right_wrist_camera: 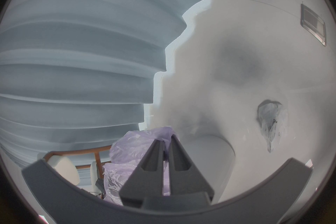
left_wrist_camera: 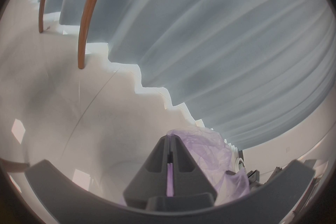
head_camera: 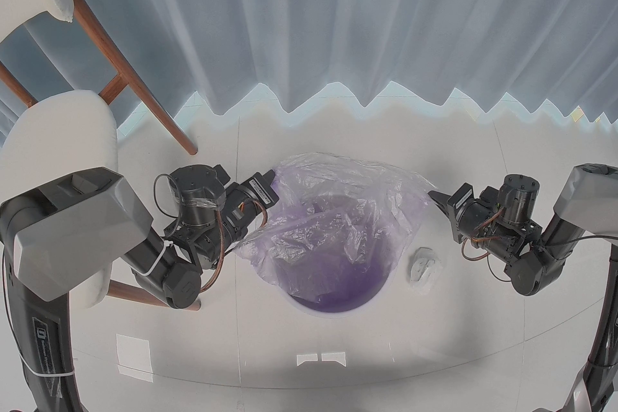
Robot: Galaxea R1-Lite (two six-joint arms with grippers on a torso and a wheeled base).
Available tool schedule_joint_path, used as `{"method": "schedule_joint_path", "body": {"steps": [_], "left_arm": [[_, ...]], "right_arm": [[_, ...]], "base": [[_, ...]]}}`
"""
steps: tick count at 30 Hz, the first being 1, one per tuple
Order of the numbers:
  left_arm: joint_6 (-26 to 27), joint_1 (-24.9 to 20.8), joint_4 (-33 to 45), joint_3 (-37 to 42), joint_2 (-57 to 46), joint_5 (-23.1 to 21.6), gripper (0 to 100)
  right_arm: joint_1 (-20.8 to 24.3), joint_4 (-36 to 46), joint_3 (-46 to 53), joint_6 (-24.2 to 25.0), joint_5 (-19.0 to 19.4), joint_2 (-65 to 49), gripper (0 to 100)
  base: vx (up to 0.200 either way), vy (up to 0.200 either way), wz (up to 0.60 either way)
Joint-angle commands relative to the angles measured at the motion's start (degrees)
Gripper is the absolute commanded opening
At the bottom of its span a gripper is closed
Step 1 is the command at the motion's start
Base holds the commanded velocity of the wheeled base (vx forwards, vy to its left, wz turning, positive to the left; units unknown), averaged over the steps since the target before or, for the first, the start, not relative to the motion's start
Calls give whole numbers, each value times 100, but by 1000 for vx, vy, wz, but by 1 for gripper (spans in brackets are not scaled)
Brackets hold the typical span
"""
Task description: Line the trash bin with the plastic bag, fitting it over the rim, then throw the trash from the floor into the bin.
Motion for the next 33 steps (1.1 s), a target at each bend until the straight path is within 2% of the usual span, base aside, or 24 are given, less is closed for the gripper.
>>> {"method": "schedule_joint_path", "body": {"steps": [1,14,25,33], "left_arm": [[-199,69,30,-201,221,-12,0],[-770,280,460,-597,652,-47,0],[-787,464,469,-729,933,-144,0],[-796,464,487,-702,959,-144,0]], "right_arm": [[11,141,-281,70,-152,193,0],[20,344,-404,184,-170,456,0],[11,388,-457,193,-170,746,0],[3,273,-237,210,-170,509,0]], "base": [[0,0,0],[0,0,0],[0,0,0],[0,0,0]]}}
